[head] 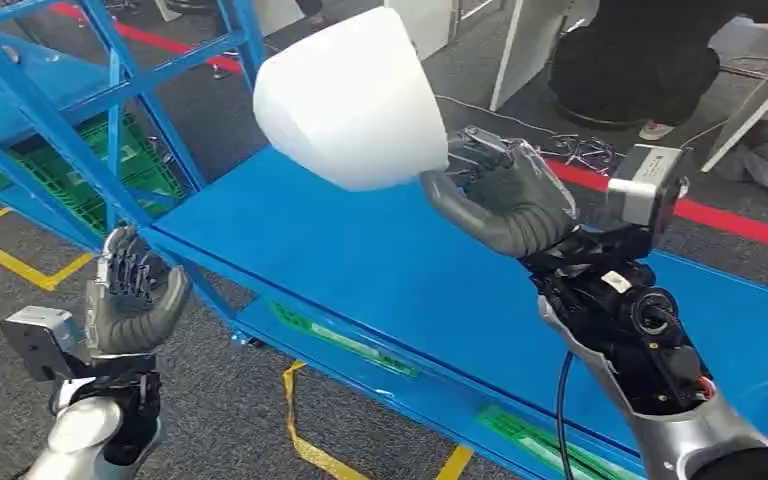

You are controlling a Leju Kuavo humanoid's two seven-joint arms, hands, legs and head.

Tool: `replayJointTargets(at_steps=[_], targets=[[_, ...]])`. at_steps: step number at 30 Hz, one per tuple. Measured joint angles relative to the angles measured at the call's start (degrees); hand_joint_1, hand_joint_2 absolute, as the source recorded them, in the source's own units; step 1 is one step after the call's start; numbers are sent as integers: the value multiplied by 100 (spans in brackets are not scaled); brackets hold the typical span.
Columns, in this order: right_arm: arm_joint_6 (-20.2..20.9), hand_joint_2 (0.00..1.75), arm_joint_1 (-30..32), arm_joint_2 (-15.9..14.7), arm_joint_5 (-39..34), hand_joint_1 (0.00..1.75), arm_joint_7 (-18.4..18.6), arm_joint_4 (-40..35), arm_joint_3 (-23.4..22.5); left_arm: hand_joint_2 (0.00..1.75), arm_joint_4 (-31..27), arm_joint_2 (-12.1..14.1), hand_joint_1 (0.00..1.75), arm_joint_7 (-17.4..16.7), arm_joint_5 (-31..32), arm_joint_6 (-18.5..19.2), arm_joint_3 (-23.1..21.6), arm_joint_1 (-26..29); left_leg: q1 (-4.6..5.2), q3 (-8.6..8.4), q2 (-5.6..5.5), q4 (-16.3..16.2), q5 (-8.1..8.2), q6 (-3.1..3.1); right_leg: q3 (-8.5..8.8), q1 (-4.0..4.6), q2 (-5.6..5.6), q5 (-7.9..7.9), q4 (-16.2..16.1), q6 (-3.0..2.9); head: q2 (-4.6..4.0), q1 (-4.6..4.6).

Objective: Take the parts from the cabinet and place them on the table.

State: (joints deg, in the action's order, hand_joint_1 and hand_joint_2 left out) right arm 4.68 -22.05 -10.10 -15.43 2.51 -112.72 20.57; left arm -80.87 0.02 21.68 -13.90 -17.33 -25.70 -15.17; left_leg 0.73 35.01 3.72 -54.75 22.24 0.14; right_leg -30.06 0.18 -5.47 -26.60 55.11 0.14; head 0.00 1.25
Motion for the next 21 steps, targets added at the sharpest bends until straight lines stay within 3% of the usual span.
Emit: replayJointTargets(at_steps=[2,3,4,5,7,8,9,10,12,13,14,17,18,19,20,21], targets=[[0,175,-2,0,-2,175,0,0,11,175,-4,7,0,-24,0,-15,0,16,11,11,-148,8,3,31,46,-1,-132,-25,-24,43,0,4],[0,175,-4,0,-2,175,-2,-2,13,175,-26,7,0,-31,2,-15,0,24,-31,-38,-212,67,-24,68,64,-18,-112,-65,-4,95,0,4],[0,175,-5,0,-2,175,0,0,15,175,-55,4,0,-35,7,-22,0,24,-50,-64,-261,87,-28,80,-10,-58,185,-172,128,119,0,20],[0,175,-11,-2,-4,175,-9,0,13,175,-59,4,0,-46,7,-37,0,10,-59,-70,-317,83,-26,100,-149,-66,381,-363,462,137,0,44],[0,175,-1,-4,-15,175,-7,4,15,175,-61,-7,0,-66,7,-55,0,26,-62,-73,-443,80,-23,123,-647,-77,506,-776,1467,171,0,125],[0,175,8,-4,-37,175,-7,7,20,175,-61,-7,0,-79,7,-63,0,38,-61,-74,-520,78,-21,125,-858,-78,514,-875,1854,188,0,138],[2,175,12,-4,-57,175,-4,7,20,175,-61,-7,0,-81,7,-68,0,48,-62,-79,-597,74,-20,124,-952,-78,517,-825,1959,193,0,133],[0,175,11,-4,-70,175,-4,7,20,175,-63,-7,0,-83,7,-68,0,54,-66,-87,-688,71,-18,121,-892,-80,526,-603,1743,191,0,146],[2,175,5,-4,-70,175,-4,7,20,175,-83,-7,0,-83,7,-77,0,52,-78,-116,-854,53,-2,98,-477,-96,615,3,737,164,0,194],[2,175,2,-4,-70,175,-4,7,19,175,-90,-9,0,-83,7,-85,0,53,-88,-116,-919,42,11,78,-281,-125,847,219,252,156,0,218],[4,175,5,-7,-70,175,-4,9,20,175,-92,-9,0,-87,7,-98,0,47,-54,-79,-977,11,12,45,-222,-146,1118,144,105,138,0,210],[11,175,3,-7,-70,175,-4,9,24,175,-103,-7,0,-92,9,-109,0,60,-134,-4,-1195,50,-62,-65,-150,-99,965,138,52,86,0,190],[11,175,-3,-7,-72,175,-4,7,26,175,-107,-4,0,-94,9,-109,0,64,-109,10,-1276,42,-66,-97,-120,-147,883,167,-6,41,0,188],[15,175,-12,-9,-70,175,-2,9,28,175,-111,4,0,-94,11,-114,0,74,-93,56,-1023,-82,-1,-99,-87,-145,784,188,-43,7,0,181],[15,175,-3,-9,-76,175,-4,7,26,175,-122,7,0,-94,9,-114,-2,61,-70,199,-702,-366,184,-128,-71,-136,728,197,-70,-22,0,100],[9,175,-6,-9,-103,175,-4,7,20,175,-129,4,0,-94,9,-111,-2,45,-84,422,-554,-808,414,-154,-71,-117,640,194,-75,-70,0,50]])
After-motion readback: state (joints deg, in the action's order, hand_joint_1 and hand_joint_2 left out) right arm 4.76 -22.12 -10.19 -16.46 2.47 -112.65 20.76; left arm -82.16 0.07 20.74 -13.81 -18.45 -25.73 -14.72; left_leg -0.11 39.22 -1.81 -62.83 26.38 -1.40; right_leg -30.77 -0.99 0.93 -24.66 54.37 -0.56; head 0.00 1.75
